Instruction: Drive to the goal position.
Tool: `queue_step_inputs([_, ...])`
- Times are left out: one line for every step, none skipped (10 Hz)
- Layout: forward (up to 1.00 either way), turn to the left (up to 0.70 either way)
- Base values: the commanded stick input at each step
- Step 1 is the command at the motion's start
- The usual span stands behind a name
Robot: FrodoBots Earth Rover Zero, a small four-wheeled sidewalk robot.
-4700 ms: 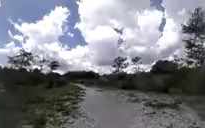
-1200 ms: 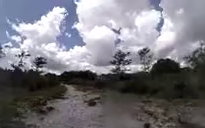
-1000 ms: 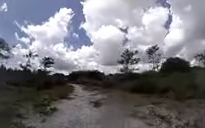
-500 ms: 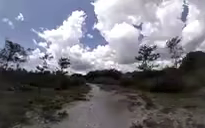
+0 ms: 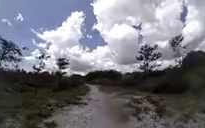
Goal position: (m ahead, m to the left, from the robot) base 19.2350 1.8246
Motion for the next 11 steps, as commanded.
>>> queue_step_inputs([0.7, 0.35])
queue_step_inputs([0.7, 0.35])
queue_step_inputs([0.7, 0.35])
queue_step_inputs([0.7, 0.27])
queue_step_inputs([0.7, 0.0])
queue_step_inputs([0.7, 0.0])
queue_step_inputs([0.7, 0.0])
queue_step_inputs([0.7, 0.0])
queue_step_inputs([0.7, 0.0])
queue_step_inputs([0.7, 0.0])
queue_step_inputs([0.7, 0.0])
